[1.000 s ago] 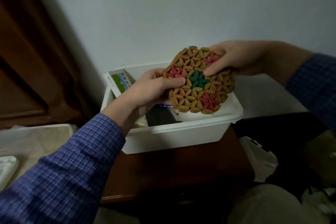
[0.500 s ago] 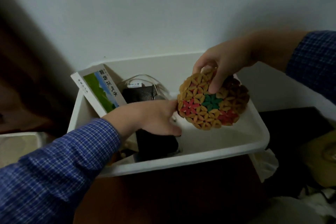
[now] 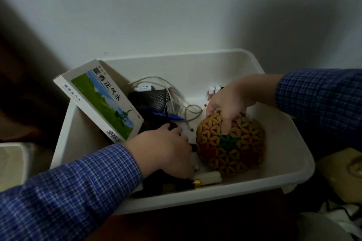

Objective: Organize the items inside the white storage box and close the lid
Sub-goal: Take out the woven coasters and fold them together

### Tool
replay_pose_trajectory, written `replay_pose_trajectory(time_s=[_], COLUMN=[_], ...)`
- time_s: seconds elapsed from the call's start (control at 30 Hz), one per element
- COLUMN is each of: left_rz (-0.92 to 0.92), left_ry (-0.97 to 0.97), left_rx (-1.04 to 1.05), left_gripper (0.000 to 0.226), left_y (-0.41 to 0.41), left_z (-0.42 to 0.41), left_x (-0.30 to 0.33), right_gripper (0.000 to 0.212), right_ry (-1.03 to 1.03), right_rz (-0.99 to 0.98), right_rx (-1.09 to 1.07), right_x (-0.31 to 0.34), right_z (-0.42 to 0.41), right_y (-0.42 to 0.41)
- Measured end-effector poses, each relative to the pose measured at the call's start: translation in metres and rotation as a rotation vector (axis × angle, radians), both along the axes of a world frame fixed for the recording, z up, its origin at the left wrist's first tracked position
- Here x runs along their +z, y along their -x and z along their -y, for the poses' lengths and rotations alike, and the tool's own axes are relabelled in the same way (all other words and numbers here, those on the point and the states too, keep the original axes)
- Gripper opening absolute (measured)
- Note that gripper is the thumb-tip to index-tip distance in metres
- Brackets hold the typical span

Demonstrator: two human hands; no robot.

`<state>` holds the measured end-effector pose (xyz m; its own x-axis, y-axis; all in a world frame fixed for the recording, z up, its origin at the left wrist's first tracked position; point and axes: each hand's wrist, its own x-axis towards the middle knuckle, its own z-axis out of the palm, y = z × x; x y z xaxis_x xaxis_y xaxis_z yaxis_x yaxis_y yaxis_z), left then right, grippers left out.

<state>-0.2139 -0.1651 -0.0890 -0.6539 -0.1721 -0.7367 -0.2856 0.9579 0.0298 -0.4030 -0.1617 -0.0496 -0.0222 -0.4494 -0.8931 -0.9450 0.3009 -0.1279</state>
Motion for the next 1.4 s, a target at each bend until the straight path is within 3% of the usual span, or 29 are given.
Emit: replay_pose_trajectory(time_s=[0.13,0.27,0.5,0.6,0.73,0.87,0.97,1.4], left_rz=[-0.005,-0.018,0.0,0.002,-0.143,-0.253,-0.247,-0.165], left_ry=[0.003,0.009,0.009,-0.006,-0.065,-0.092,-0.085,-0.104], left_rx=[-0.004,-0.008,-0.033,-0.037,-0.066,-0.055,-0.081,-0.179], left_gripper=[0.071,0.069,0.069,0.066,0.041,0.041,0.046,0.028], left_y=[-0.001,-0.002,-0.001,-0.001,-0.001,0.005,0.008,0.009], left_z=[0.0,-0.001,0.0,-0.001,-0.007,-0.015,-0.015,-0.018], left_x=[0.001,-0.002,-0.001,0.003,0.006,0.006,0.006,0.002], right_gripper=[0.062,0.062,0.053,0.059,0.065,0.064,0.064,0.068], right_ry=[0.01,0.059,0.083,0.076,0.093,0.104,0.121,0.153], right_rz=[-0.084,-0.16,-0.199,-0.227,-0.252,-0.245,-0.237,-0.262], right_rx=[0.111,0.252,0.301,0.304,0.28,0.265,0.276,0.288], right_x=[-0.005,-0.015,-0.034,-0.038,-0.043,-0.047,-0.048,-0.054], right_z=[0.002,-0.003,-0.011,-0.014,-0.018,-0.022,-0.022,-0.026], right_y=[-0.007,-0.015,-0.016,-0.018,-0.021,-0.019,-0.019,-0.019])
